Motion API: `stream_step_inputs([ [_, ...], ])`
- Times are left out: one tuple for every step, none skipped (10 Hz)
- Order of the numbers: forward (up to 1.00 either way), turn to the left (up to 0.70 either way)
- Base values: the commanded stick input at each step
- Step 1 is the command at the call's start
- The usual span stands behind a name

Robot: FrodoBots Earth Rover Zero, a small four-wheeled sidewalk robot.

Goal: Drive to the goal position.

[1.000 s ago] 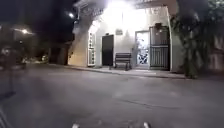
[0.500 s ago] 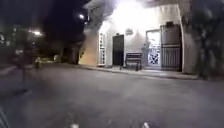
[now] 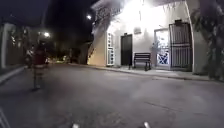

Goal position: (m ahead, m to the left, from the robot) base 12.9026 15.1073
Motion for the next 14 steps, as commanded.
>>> stream_step_inputs([
  [0.7, 0.0],
  [0.7, 0.0],
  [0.7, 0.0],
  [0.7, 0.0],
  [0.7, 0.0],
  [0.7, 0.0],
  [0.7, 0.0],
  [0.7, 0.0],
  [0.7, 0.0],
  [0.7, 0.0],
  [0.61, 0.0],
  [0.11, 0.0],
  [0.0, 0.0],
  [0.0, 0.0],
])
